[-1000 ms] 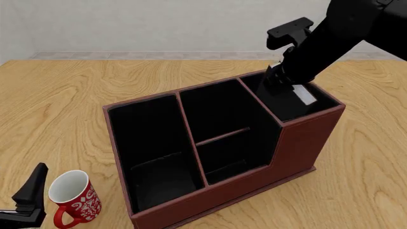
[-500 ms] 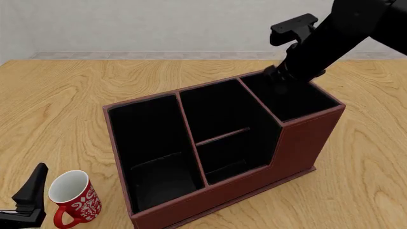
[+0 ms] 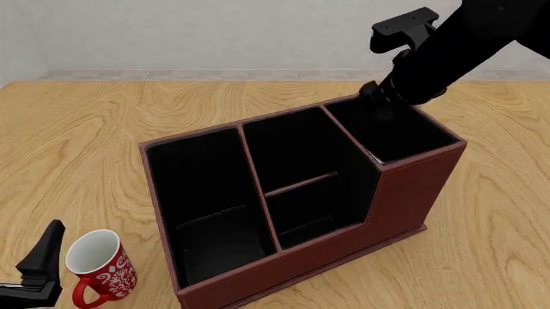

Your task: Pick up the book and place it in the right compartment of the caddy.

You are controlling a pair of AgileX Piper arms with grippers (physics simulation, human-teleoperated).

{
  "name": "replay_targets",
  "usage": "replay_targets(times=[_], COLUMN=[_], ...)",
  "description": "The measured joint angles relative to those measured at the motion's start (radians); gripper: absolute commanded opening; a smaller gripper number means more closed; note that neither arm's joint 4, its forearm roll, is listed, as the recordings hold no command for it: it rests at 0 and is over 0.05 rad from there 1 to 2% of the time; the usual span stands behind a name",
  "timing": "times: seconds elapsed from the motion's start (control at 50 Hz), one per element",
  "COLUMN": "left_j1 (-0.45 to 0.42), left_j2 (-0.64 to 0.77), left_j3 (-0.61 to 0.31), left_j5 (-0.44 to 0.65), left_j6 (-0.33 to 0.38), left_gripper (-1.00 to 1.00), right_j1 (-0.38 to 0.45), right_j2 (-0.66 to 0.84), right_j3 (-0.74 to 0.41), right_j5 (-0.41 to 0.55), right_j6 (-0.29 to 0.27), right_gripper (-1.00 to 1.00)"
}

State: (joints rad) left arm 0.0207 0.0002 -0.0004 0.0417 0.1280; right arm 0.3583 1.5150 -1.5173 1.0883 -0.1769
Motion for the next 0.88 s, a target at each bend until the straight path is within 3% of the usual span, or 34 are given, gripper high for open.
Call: replay_targets(times=[0.66,0.88], left_j1=[-0.011,-0.007], left_j2=[0.000,0.000], left_j3=[-0.014,-0.047], left_j5=[0.004,0.027], left_j6=[0.000,0.008], left_gripper=[1.00,1.00], right_j1=[0.051,0.074], right_j2=[-0.390,-0.576], right_j3=[0.067,0.164], right_j5=[0.055,-0.010], right_j6=[-0.046,-0.094], right_gripper=[1.00,1.00])
